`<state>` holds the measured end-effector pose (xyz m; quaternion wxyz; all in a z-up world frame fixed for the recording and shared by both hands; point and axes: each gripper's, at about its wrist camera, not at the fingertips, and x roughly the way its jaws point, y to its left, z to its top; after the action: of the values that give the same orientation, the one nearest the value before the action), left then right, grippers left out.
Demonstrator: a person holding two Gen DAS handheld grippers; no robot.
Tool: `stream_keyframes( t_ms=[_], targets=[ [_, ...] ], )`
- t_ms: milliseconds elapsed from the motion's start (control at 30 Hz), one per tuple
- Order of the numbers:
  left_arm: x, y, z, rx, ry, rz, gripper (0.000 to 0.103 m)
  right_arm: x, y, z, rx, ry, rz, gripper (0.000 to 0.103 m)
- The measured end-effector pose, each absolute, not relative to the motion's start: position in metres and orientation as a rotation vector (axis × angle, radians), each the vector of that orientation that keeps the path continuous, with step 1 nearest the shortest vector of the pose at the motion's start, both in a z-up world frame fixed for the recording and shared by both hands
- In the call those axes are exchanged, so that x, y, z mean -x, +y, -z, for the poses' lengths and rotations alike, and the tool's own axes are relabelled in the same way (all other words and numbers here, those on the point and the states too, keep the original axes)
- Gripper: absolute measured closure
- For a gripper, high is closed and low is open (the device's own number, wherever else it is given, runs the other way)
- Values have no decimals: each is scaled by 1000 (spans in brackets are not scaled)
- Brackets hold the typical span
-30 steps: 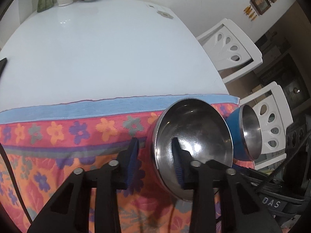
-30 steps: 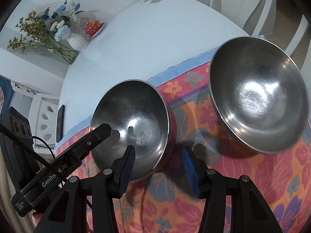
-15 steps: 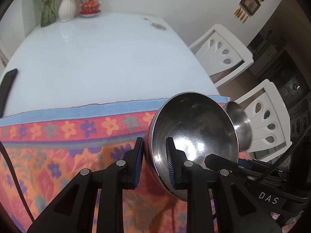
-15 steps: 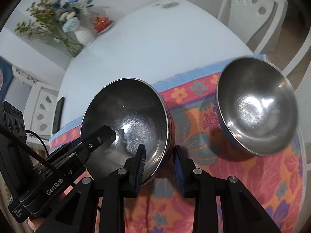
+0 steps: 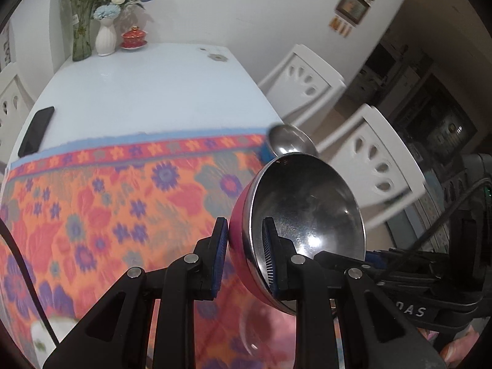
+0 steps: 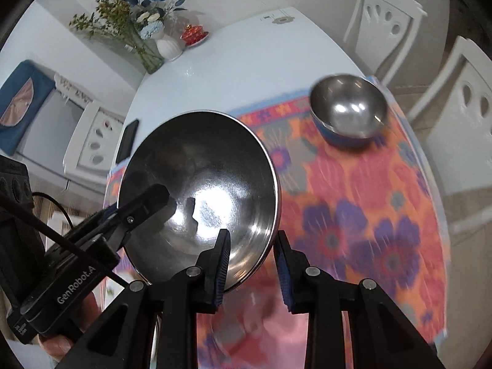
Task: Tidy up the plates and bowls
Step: 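Carry the red steel bowl with both tools and lower it into the pink bowl, then open both tools and move them to the blue steel bowl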
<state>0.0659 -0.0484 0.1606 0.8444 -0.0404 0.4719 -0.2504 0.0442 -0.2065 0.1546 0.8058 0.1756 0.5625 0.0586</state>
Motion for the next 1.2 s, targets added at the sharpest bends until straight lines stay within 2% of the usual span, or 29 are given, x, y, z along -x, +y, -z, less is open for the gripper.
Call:
stream_keyframes(
  t_ms=[267, 633, 867, 1200],
  targets=[
    [-2, -68, -130, 36, 1073, 536, 83, 31, -223, -120, -375, 1348, -92, 74],
    [11, -77, -83, 43, 1177, 490, 84, 39, -229, -85, -295, 1421, -66, 74],
    [4, -71, -82, 25, 1175, 447, 73, 36, -229, -78, -263, 1428, -77, 74],
    [1, -46, -98, 0, 1133, 370, 71, 45, -231, -88, -292, 1422, -126, 74]
  ],
)
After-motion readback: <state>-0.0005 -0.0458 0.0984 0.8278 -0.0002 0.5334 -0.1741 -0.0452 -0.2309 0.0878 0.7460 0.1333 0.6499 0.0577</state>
